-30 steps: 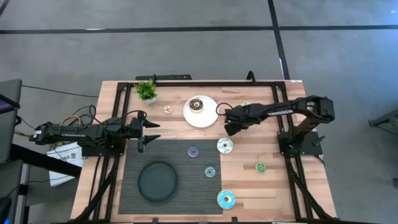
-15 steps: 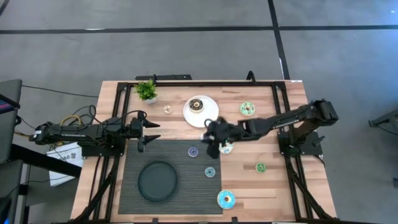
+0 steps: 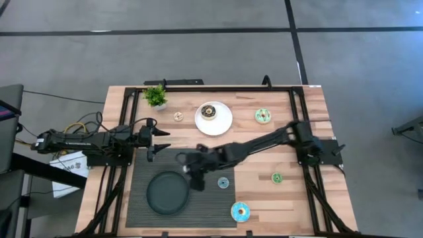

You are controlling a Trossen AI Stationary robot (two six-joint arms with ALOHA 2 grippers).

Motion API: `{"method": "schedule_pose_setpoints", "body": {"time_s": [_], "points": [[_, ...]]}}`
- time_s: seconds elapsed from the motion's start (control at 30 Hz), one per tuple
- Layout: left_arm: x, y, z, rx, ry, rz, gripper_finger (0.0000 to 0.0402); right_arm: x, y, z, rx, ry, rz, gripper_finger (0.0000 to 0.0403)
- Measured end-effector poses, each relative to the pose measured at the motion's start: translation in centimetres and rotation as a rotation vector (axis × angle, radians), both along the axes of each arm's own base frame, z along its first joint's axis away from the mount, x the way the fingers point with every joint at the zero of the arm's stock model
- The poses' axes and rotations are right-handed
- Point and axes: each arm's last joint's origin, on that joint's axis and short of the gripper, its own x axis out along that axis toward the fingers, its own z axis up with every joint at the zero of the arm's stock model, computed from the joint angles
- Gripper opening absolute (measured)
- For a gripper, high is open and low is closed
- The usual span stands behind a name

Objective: Pick & Place donuts
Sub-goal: Put the right small purple donut on the black plate

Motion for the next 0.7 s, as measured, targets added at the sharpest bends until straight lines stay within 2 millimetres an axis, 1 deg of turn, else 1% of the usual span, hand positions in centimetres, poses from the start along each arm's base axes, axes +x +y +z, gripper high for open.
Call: {"method": "schedule_pose_setpoints", "body": {"time_s": [0.07, 0.13, 0.3, 0.4, 0.57, 0.7], "points": [[0.0, 0.0, 0.0, 0.012, 0.001, 0.002, 0.0228, 1.1, 0.5, -0.8, -0.012, 0.036, 0.030, 0.0137], [0.0, 0.0, 0.0, 0.016, -0.001, 0.014, 0.0228, 2.4, 1.0, -1.3, -0.007, 0.032, 0.060, 0.0138], [0.0, 0.1, 0.0, 0.020, 0.003, 0.047, 0.0228, 4.3, 1.8, -3.5, 0.024, 0.062, 0.108, 0.0137], [0.0, 0.1, 0.0, 0.021, 0.002, 0.047, 0.0229, 5.0, 2.1, -5.0, 0.040, 0.079, 0.126, 0.0137], [0.0, 0.1, 0.0, 0.021, 0.001, 0.047, 0.0228, 5.4, 2.6, -7.2, 0.048, 0.119, 0.145, 0.0142], [0.0, 0.1, 0.0, 0.021, 0.001, 0.047, 0.0228, 5.3, 2.7, -7.3, 0.055, 0.124, 0.155, 0.0155]]}}
